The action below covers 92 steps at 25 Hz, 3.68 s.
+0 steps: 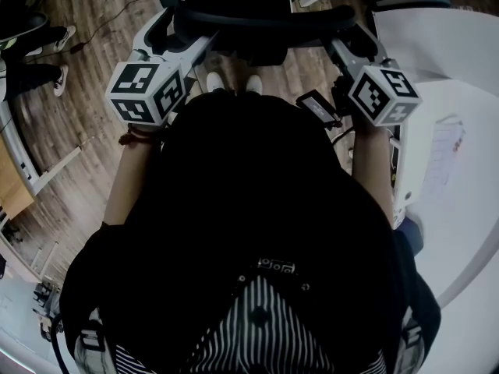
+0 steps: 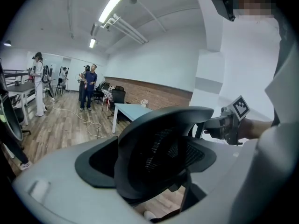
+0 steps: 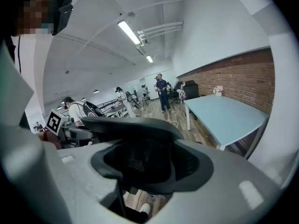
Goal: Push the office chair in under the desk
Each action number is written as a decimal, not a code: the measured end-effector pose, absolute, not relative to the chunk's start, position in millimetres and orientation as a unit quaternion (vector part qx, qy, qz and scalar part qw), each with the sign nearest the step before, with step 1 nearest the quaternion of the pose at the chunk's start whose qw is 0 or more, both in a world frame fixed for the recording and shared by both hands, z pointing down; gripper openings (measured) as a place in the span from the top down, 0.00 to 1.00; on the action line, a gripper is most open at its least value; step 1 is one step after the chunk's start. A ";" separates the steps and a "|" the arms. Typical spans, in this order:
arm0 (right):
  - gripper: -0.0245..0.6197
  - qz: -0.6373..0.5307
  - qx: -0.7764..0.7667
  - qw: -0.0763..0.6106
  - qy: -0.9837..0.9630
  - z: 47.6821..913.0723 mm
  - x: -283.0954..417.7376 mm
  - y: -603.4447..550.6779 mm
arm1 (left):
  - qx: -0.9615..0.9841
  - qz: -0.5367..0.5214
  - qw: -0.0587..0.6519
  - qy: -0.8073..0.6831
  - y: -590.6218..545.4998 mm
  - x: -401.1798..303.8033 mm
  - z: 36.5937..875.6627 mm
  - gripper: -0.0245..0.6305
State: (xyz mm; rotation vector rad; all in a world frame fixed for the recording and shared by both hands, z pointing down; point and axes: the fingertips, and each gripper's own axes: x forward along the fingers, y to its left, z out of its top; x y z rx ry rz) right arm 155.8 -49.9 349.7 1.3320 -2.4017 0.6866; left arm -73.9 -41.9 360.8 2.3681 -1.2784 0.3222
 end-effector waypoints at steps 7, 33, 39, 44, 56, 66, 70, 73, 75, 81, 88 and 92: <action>0.53 0.239 0.470 0.163 -0.834 357.7 155.7 -52.5 | 0.853 0.123 0.210 -0.463 -49.9 -72.0 368.1 0.33; 0.74 0.210 0.533 0.232 -0.786 381.8 175.2 -90.5 | 0.868 0.146 0.145 -0.452 -104.9 -72.3 380.4 0.38; 0.96 0.246 0.521 0.208 -0.790 390.0 153.4 -88.9 | 0.887 0.151 0.113 -0.421 -132.9 -77.9 378.7 0.41; 0.87 0.231 0.531 0.225 -0.784 403.7 124.4 -93.8 | 0.897 0.163 0.100 -0.399 -166.9 -85.7 377.0 0.41; 0.56 0.202 0.563 0.208 -0.774 395.1 166.3 -201.7 | 0.906 0.172 0.082 -0.379 -237.0 -79.0 371.2 0.42; 0.66 0.163 0.522 0.260 -0.796 400.3 166.6 -259.2 | 0.899 0.183 0.082 -0.389 -291.2 -77.0 377.3 0.44; 0.66 0.160 0.506 0.271 -0.803 400.1 155.9 -270.4 | 0.900 0.179 0.083 -0.388 -311.0 -87.4 377.3 0.44; 0.67 0.169 0.506 0.270 -0.801 400.7 145.9 -269.5 | 0.907 0.183 0.093 -0.367 -325.2 -94.8 378.4 0.43; 0.67 0.178 0.507 0.270 -0.799 400.8 136.8 -268.1 | 0.912 0.186 0.092 -0.354 -335.2 -101.7 379.2 0.43; 0.67 0.207 0.546 0.270 -0.766 402.6 110.1 -281.6 | 0.930 0.178 0.089 -0.309 -378.7 -120.2 380.7 0.42; 0.67 0.224 0.618 0.265 -0.706 407.0 92.0 -311.4 | 0.953 0.171 0.081 -0.238 -436.3 -126.0 387.3 0.42; 0.67 0.238 0.653 0.254 -0.672 407.7 84.1 -336.7 | 0.963 0.174 0.072 -0.195 -480.9 -121.3 388.7 0.42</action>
